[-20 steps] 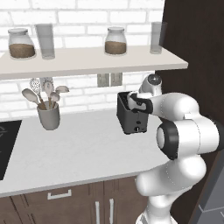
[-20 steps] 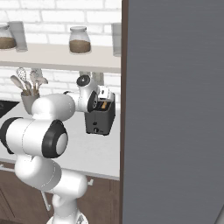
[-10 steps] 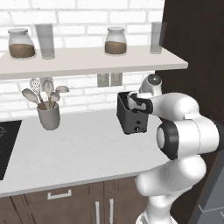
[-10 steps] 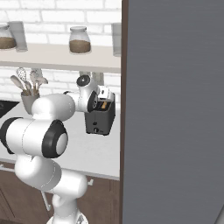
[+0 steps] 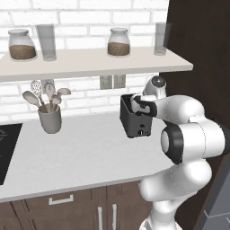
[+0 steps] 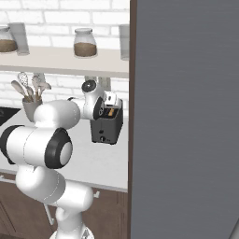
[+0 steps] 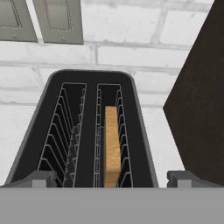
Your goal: Start the toaster. Once the lever pops up, take the bread to the plate on the dining counter.
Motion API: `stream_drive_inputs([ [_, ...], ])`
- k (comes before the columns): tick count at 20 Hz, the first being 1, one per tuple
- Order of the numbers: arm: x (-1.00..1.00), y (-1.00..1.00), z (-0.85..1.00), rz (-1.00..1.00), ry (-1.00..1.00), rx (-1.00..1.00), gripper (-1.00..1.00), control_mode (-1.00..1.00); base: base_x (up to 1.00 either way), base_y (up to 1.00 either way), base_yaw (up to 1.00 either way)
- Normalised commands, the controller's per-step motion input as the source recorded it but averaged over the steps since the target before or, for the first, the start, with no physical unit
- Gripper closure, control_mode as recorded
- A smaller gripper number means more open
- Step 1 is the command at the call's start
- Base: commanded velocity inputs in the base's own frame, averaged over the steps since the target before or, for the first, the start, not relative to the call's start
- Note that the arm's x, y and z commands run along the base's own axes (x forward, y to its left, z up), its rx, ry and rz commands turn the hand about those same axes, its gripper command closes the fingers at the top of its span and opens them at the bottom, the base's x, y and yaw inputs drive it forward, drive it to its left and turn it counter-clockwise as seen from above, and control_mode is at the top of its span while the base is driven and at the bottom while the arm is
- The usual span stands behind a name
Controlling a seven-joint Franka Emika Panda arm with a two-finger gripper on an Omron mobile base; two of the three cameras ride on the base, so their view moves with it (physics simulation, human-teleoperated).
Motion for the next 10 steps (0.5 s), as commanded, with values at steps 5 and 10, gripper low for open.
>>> stream_drive_inputs([
  [5,0.00,0.00,0.00,0.00,0.00,0.00,-1.00,-1.00,0.00,0.00,0.00],
  [10,0.00,0.00,0.00,0.00,0.00,0.00,-1.00,-1.00,0.00,0.00,0.00],
])
